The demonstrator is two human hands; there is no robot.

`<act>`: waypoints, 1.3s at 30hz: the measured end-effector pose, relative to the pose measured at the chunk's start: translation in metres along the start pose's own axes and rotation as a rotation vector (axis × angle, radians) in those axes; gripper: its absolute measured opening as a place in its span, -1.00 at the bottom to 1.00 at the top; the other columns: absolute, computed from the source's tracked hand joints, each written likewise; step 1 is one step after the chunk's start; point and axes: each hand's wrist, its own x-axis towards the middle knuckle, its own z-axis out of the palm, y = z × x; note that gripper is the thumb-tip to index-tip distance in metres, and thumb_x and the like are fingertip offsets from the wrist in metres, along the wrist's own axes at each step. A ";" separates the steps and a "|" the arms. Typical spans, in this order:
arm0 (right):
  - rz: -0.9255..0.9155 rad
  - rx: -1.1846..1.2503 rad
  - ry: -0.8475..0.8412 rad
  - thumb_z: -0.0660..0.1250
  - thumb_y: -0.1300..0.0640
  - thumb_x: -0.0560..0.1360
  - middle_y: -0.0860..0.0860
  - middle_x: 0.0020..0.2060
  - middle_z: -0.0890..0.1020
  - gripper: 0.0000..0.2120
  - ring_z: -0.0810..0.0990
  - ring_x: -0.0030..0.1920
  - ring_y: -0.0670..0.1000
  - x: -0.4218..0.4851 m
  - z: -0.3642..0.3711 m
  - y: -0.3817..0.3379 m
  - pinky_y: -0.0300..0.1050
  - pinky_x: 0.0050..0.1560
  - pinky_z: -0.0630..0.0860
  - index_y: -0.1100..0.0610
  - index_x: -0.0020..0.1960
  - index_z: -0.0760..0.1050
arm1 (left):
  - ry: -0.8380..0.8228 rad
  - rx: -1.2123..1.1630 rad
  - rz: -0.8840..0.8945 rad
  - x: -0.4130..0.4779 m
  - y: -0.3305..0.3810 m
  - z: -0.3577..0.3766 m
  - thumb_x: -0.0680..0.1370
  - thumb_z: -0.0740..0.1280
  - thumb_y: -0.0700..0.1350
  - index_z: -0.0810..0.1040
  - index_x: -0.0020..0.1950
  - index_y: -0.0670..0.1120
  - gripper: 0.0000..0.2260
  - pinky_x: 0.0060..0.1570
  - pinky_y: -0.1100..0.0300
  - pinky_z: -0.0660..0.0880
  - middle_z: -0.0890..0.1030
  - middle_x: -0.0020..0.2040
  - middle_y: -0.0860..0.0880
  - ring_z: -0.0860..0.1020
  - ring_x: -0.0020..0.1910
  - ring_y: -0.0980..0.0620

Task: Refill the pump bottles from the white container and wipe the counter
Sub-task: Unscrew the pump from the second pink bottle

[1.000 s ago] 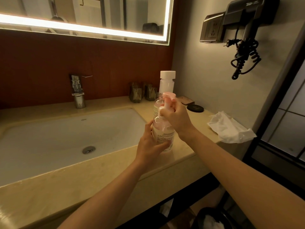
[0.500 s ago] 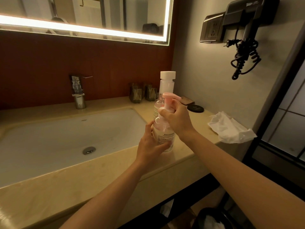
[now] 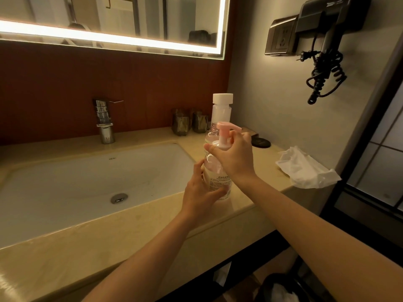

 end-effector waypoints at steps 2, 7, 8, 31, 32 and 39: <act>-0.024 0.003 0.015 0.45 -0.08 0.36 0.10 0.12 0.43 -0.41 0.45 0.11 0.03 0.000 -0.001 0.000 -0.16 0.12 0.45 0.18 0.26 0.39 | 0.001 -0.004 -0.008 0.000 -0.001 0.000 0.33 0.51 -0.07 0.16 0.26 0.25 -0.31 0.02 0.02 0.58 0.49 0.15 0.04 0.55 0.09 0.01; -0.041 0.116 -0.046 0.40 0.15 0.42 0.09 -0.01 0.54 -0.65 0.52 -0.04 0.03 -0.002 -0.003 -0.002 -0.29 -0.10 0.43 0.23 0.16 0.44 | -0.008 0.005 -0.008 0.000 0.000 0.000 0.33 0.51 -0.07 0.14 0.25 0.28 -0.30 -0.01 0.02 0.59 0.50 0.10 0.06 0.56 0.07 0.01; -0.028 0.148 -0.065 0.37 0.18 0.43 0.09 -0.04 0.55 -0.69 0.52 -0.06 0.03 -0.003 -0.004 -0.003 -0.33 -0.16 0.41 0.23 0.14 0.44 | -0.011 0.003 -0.011 0.000 0.000 0.000 0.33 0.51 -0.07 0.14 0.25 0.27 -0.30 -0.01 0.01 0.59 0.50 0.10 0.06 0.56 0.06 0.01; 0.004 0.035 -0.040 0.43 -0.04 0.39 0.09 0.16 0.42 -0.43 0.44 0.14 0.04 -0.002 0.002 0.002 -0.07 0.12 0.48 0.15 0.28 0.33 | -0.003 0.019 -0.004 -0.001 0.001 0.000 0.32 0.51 -0.07 0.14 0.26 0.27 -0.29 0.01 0.01 0.58 0.48 0.10 0.11 0.55 0.07 0.04; -0.009 0.002 -0.021 0.44 -0.08 0.37 0.09 0.16 0.42 -0.41 0.44 0.15 0.05 -0.001 0.002 0.002 -0.06 0.14 0.48 0.16 0.27 0.34 | -0.004 0.023 -0.003 -0.001 0.001 0.000 0.32 0.51 -0.07 0.14 0.26 0.27 -0.29 0.01 0.02 0.58 0.47 0.09 0.13 0.54 0.07 0.05; -0.019 0.181 -0.111 0.35 0.19 0.43 0.03 0.01 0.54 -0.65 0.51 -0.03 -0.01 -0.005 -0.002 0.000 -0.29 -0.14 0.40 0.16 0.19 0.41 | -0.002 -0.001 -0.002 -0.002 0.003 -0.001 0.32 0.51 -0.07 0.17 0.30 0.20 -0.30 -0.01 -0.02 0.58 0.51 0.11 0.05 0.56 0.06 0.02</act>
